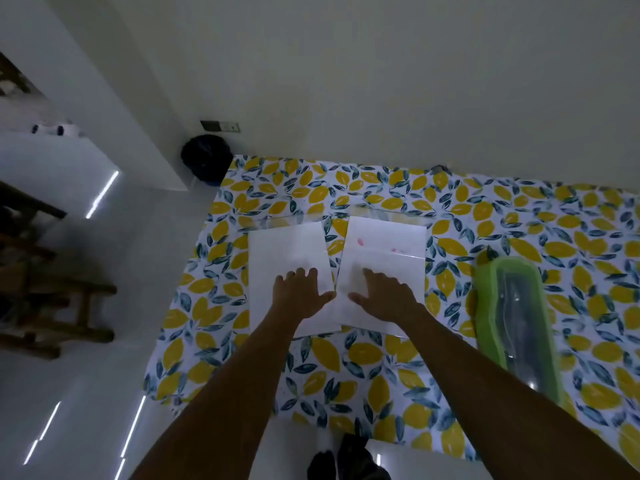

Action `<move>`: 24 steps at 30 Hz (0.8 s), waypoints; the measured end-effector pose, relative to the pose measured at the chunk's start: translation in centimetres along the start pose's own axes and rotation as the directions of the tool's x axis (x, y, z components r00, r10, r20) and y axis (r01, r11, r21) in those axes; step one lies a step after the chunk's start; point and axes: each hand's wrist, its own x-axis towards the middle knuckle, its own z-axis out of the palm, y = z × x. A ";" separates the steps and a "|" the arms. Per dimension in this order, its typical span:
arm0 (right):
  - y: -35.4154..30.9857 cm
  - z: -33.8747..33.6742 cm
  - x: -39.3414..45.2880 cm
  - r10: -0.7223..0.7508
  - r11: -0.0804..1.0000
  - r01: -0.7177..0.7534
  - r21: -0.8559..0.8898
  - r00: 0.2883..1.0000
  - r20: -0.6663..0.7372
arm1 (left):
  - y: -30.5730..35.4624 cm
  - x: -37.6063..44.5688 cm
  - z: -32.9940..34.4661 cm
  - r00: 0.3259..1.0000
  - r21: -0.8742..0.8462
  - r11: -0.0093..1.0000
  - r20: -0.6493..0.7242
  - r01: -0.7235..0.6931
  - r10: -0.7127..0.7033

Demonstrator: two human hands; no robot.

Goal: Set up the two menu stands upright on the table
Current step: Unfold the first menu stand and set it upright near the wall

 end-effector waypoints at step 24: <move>-8.3 3.2 4.2 0.182 0.951 -0.172 -0.257 0.983 0.016 | -4.3 0.8 6.5 0.987 -0.192 0.974 -0.088 0.119 -0.138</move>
